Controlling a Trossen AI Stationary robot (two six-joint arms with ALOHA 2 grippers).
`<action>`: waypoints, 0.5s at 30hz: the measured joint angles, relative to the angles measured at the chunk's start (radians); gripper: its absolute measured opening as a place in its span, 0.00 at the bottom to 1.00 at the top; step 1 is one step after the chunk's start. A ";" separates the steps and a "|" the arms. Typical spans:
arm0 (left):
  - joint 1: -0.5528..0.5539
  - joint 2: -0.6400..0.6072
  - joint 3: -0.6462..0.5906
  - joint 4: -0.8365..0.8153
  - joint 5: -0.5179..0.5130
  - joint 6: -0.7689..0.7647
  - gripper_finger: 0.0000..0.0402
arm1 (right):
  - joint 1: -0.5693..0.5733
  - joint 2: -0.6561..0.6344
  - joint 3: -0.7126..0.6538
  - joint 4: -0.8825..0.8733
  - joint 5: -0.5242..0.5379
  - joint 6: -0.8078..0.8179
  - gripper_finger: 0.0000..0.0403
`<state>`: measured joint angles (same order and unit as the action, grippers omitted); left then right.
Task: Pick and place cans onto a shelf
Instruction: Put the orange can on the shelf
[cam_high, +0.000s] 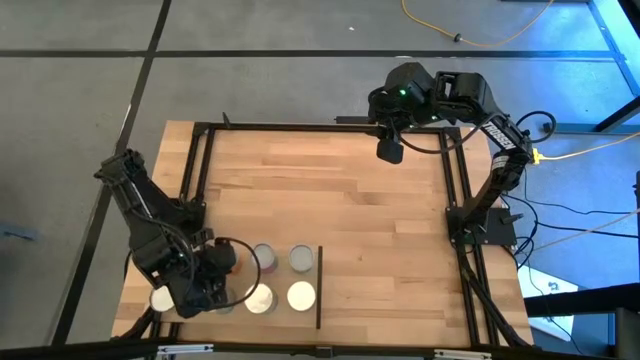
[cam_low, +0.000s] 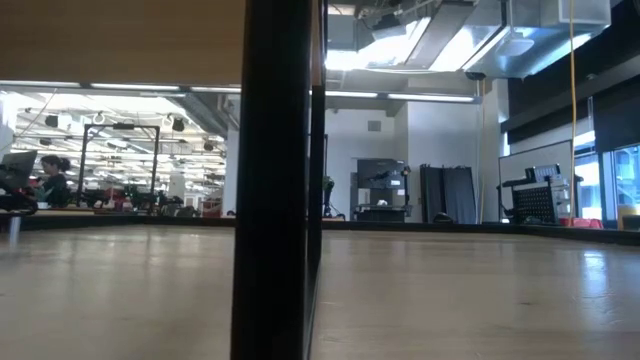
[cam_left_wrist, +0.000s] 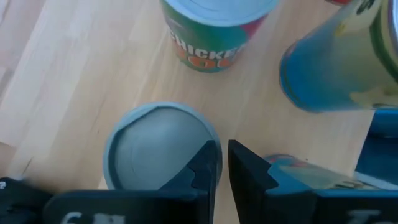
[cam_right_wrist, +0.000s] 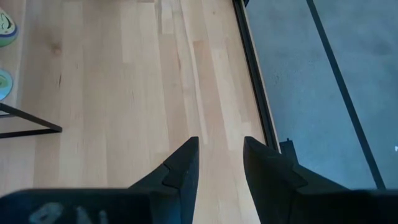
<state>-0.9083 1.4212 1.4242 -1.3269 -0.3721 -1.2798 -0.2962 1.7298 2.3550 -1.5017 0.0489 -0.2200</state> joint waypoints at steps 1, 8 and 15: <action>0.001 0.000 0.000 0.004 0.000 0.000 0.09 | 0.000 0.000 0.000 0.000 0.000 0.002 0.31; 0.001 -0.003 0.000 0.010 -0.001 0.000 0.08 | 0.000 0.000 0.000 0.000 -0.001 0.002 0.31; 0.020 -0.010 0.001 0.009 -0.005 0.015 0.09 | 0.000 0.000 0.000 -0.001 -0.001 0.002 0.31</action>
<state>-0.8880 1.4107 1.4254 -1.3182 -0.3769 -1.2652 -0.2961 1.7298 2.3550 -1.5024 0.0483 -0.2184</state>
